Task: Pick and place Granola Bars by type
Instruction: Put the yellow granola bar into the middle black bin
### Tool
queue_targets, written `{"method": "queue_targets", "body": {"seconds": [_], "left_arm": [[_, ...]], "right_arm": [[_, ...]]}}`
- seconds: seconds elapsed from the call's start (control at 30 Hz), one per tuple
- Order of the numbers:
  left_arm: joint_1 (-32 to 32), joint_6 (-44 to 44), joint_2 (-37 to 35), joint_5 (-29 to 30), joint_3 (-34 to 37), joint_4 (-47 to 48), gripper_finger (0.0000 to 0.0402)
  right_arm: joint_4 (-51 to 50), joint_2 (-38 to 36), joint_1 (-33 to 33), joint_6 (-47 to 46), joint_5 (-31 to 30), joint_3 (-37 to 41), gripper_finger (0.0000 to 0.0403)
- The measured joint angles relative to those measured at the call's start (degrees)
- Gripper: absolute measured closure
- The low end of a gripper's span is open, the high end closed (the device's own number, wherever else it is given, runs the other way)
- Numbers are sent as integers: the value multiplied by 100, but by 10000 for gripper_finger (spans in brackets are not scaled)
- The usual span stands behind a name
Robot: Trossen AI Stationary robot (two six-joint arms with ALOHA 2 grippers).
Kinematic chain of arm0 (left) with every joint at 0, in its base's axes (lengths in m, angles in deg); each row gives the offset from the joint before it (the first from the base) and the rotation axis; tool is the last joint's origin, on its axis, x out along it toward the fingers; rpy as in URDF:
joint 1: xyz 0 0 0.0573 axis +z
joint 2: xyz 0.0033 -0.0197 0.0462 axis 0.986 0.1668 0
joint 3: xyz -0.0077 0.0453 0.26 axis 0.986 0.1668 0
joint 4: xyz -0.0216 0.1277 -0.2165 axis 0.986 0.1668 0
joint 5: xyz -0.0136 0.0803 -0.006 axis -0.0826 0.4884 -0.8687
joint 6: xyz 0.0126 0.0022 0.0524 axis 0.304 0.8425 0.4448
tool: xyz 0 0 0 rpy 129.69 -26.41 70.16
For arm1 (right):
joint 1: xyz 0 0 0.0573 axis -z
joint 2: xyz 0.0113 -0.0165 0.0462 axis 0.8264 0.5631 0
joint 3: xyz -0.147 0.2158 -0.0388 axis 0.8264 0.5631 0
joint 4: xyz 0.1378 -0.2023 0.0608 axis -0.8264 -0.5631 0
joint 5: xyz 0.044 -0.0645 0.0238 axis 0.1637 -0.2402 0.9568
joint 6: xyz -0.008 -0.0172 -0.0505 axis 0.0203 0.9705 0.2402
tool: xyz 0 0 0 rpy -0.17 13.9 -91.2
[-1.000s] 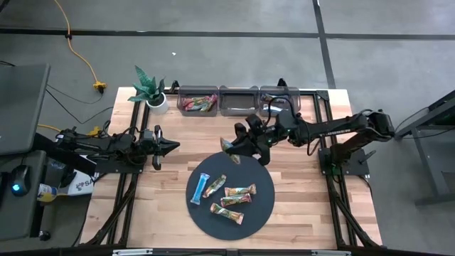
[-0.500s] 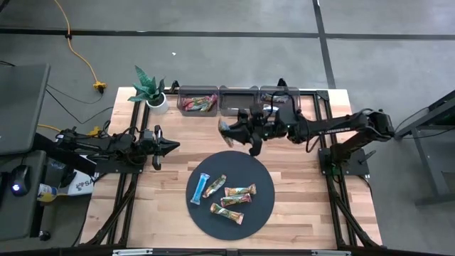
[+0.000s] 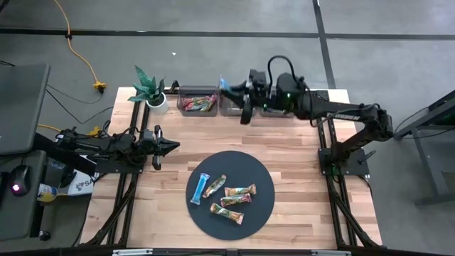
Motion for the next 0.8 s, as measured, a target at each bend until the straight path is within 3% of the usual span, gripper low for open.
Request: {"method": "queue_targets", "body": {"seconds": [0.17,0.37,0.8], "left_arm": [[0,0,0,0,2,0,400],[2,0,0,0,0,0,400],[2,0,0,0,0,-2,400]], "right_arm": [[-304,63,587,215,68,-223,364],[-477,182,1311,130,631,-208,364],[-680,1417,2153,82,1995,-203,356]]}}
